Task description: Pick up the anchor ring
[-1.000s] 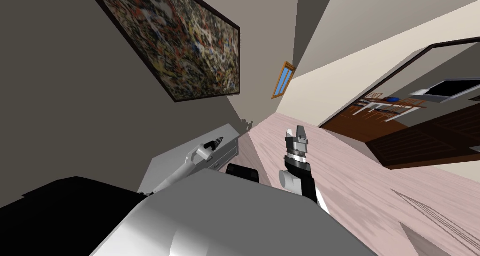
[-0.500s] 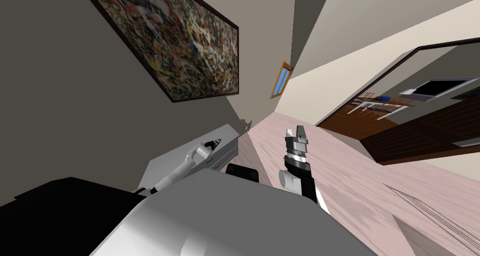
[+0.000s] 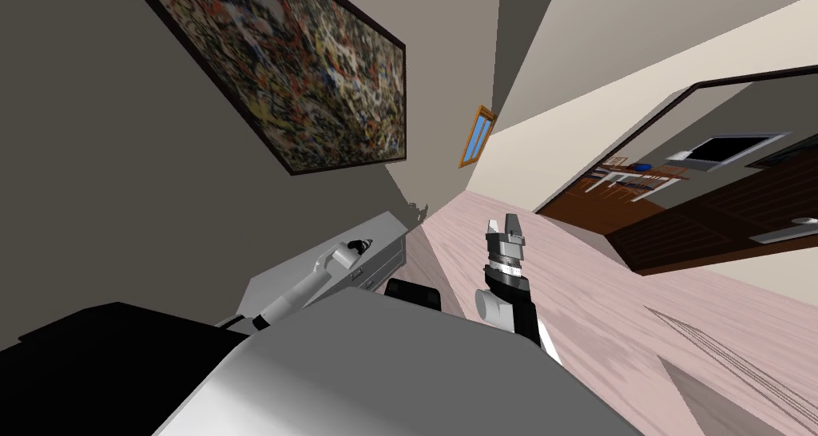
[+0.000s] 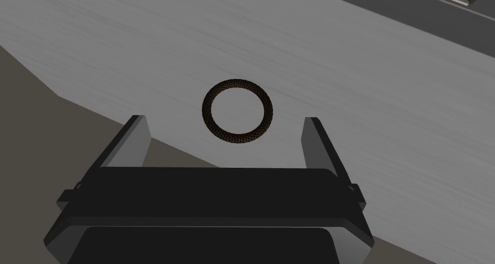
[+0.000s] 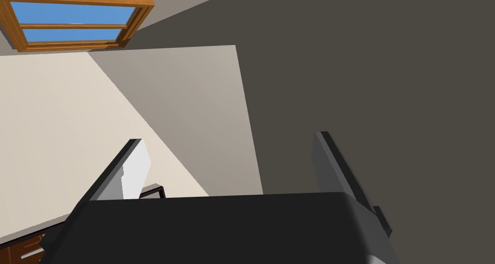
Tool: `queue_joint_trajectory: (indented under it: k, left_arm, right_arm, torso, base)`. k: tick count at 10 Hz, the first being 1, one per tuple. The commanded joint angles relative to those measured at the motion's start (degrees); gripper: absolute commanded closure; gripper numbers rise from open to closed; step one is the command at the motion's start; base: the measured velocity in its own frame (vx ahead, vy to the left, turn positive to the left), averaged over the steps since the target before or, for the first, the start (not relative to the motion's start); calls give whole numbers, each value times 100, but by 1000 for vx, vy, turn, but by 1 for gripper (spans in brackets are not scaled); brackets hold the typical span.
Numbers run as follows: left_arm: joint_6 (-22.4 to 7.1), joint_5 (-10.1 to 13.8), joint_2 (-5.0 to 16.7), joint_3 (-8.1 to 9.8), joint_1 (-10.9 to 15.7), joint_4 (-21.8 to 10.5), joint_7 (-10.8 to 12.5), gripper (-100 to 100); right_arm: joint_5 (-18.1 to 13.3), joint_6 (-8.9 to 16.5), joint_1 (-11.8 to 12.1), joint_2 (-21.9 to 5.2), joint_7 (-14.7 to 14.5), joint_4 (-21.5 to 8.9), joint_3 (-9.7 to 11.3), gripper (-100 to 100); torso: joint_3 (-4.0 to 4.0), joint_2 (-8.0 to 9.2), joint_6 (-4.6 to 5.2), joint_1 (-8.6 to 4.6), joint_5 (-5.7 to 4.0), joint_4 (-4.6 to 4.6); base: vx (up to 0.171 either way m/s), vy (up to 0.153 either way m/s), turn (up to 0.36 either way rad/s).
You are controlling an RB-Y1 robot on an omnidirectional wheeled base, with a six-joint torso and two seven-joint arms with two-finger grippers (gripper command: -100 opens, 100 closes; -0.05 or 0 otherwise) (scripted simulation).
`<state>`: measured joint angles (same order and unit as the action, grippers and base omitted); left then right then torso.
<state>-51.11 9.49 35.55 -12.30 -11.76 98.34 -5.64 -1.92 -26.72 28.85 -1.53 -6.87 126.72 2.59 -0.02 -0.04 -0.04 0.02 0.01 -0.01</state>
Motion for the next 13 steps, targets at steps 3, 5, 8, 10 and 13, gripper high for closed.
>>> queue_joint_trajectory:
  k: [3, 5, 8, 10, 13]
  left_arm:
    - [189, -56, -96, 5, 55, -280, -21, -100]
    - [338, -101, -172, 8, 99, -504, -38, -100]
    - [289, -80, -144, 9, 90, -448, -36, 100]
    - [292, -79, -146, 10, 96, -444, -34, 100]
    - [189, -56, -96, 5, 55, -280, -21, 100]
  right_arm:
    - [0, 0, 0, 0, 0, 0, 0, 0]
    - [0, 0, 0, 0, 0, 0, 0, 0]
    - [0, 0, 0, 0, 0, 0, 0, 0]
    - [0, 0, 0, 0, 0, 0, 0, 0]
    - [0, 0, 0, 0, 0, 0, 0, 0]
  torso:
    - [-1, -2, 1, -3, -1, 0]
    - [-4, -7, 1, -2, 0, -2]
    - [0, -2, 4, -5, -1, 2]
    - [-1, -1, 0, -7, -2, 0]
    - [0, 1, 0, -6, -2, 0]
  base:
    - [9, 6, -26]
    - [20, 11, -35]
    - [3, 3, -2]
    - [0, 0, 0]
    - [-5, -3, 16]
